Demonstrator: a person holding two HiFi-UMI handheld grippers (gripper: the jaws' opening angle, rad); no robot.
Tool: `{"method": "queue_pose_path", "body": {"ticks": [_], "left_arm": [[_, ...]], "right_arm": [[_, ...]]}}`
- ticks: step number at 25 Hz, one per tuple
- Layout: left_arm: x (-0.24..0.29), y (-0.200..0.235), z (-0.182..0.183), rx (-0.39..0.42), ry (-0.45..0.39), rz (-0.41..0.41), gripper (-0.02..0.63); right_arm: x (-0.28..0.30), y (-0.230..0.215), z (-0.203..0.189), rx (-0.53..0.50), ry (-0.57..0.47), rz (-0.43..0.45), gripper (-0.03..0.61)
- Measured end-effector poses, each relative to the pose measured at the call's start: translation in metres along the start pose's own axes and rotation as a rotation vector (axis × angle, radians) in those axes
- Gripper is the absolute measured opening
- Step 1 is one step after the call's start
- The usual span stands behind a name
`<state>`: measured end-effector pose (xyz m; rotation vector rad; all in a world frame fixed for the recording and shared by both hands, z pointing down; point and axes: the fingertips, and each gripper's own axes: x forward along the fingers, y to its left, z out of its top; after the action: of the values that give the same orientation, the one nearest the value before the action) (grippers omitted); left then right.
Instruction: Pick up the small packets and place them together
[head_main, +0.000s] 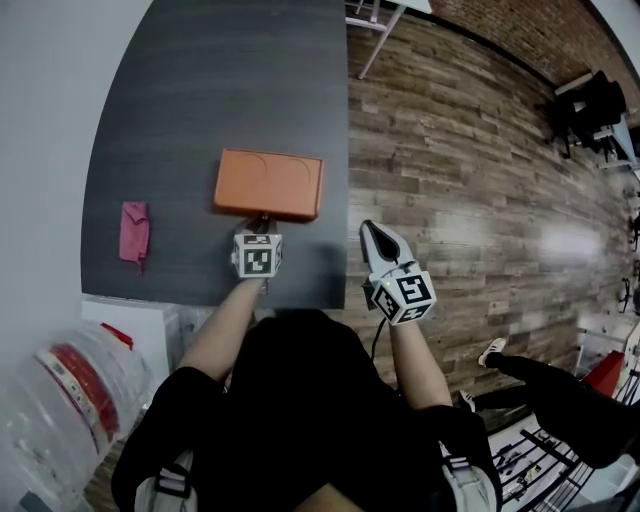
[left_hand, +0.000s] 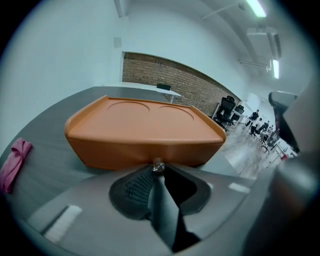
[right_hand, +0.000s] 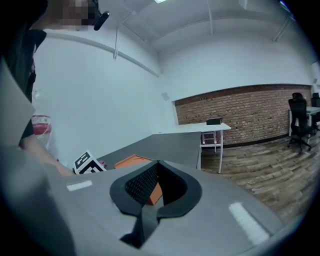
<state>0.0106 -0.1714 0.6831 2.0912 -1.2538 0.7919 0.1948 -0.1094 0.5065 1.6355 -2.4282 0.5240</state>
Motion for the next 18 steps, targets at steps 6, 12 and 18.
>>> {"method": "queue_pose_path", "body": {"ticks": [6,12,18], "left_arm": [[-0.009,-0.003,-0.006,-0.032,0.021,-0.004,0.066],[-0.019,-0.004,-0.023,-0.033,0.04,-0.005,0.066],[-0.037,-0.009,-0.041,-0.046,0.049,-0.012,0.066]], "right_arm": [[0.038,0.008,-0.011,-0.032,0.074,0.017,0.003],[0.083,0.012,-0.034,0.003,0.209,0.084,0.037],[0.124,0.0,-0.065,0.165,0.363,0.085,0.062]]}}
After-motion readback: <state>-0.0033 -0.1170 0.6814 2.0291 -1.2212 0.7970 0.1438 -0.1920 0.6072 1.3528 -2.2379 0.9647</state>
